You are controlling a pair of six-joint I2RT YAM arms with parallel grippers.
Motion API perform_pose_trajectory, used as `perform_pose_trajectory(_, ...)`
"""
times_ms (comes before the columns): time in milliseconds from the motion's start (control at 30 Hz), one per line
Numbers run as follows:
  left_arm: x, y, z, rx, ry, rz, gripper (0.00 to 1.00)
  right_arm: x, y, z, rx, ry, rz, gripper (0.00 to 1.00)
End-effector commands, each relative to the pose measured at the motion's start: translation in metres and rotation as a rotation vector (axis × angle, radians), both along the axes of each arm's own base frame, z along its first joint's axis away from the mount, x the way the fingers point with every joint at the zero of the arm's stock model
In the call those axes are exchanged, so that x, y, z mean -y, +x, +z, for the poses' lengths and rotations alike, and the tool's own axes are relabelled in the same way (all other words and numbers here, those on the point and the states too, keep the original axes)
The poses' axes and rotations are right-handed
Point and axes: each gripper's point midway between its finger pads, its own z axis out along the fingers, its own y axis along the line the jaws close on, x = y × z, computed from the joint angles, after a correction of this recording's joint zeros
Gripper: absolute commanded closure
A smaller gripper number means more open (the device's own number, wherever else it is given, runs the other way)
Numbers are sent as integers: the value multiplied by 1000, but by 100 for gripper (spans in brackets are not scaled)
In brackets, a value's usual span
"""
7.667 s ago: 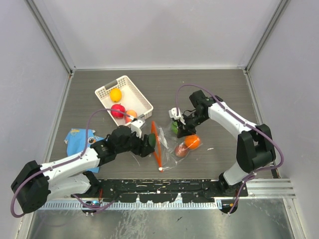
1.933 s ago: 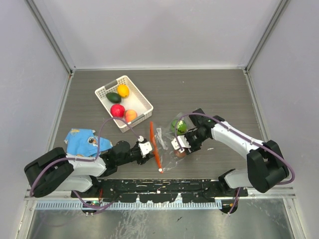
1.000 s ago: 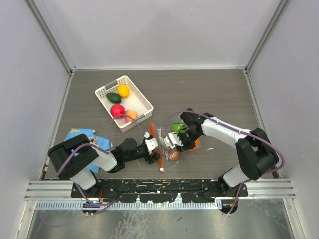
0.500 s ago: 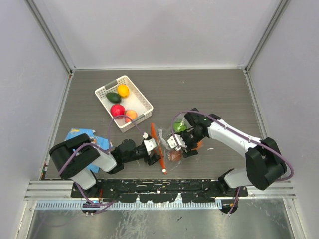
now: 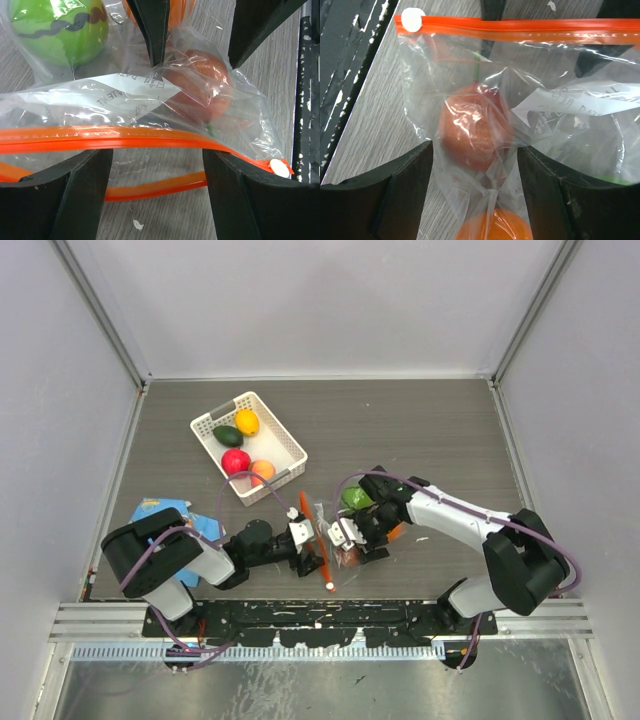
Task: Open the zip-top bag and remove the fake food
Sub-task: Pick up the fake fruit from the zipper food storage bag.
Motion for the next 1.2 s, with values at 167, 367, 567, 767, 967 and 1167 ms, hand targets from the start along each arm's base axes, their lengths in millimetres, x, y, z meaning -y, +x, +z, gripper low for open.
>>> perform_pose_trajectory(167, 11, -6, 20, 3, -87, -47, 25, -14, 16, 0, 29, 11, -81, 45)
perform_pose_trajectory(367, 18, -16, 21, -19, -99, -112, 27, -17, 15, -2, 21, -2, -81, 56)
perform_pose_trajectory(567, 21, -10, 18, -38, -97, -88, 25, -21, 13, -1, 12, 0, -79, 64)
perform_pose_trajectory(767, 23, -4, 15, -48, -93, -54, 16, -28, 11, 2, -11, 20, -85, 75)
perform_pose_trajectory(967, 24, 0, 16, -35, -91, -27, 15, -35, 9, 5, -50, 32, -110, 87)
perform_pose_trajectory(1167, 25, 3, 18, -4, -97, -9, 13, -47, 9, 13, -146, 44, -186, 95)
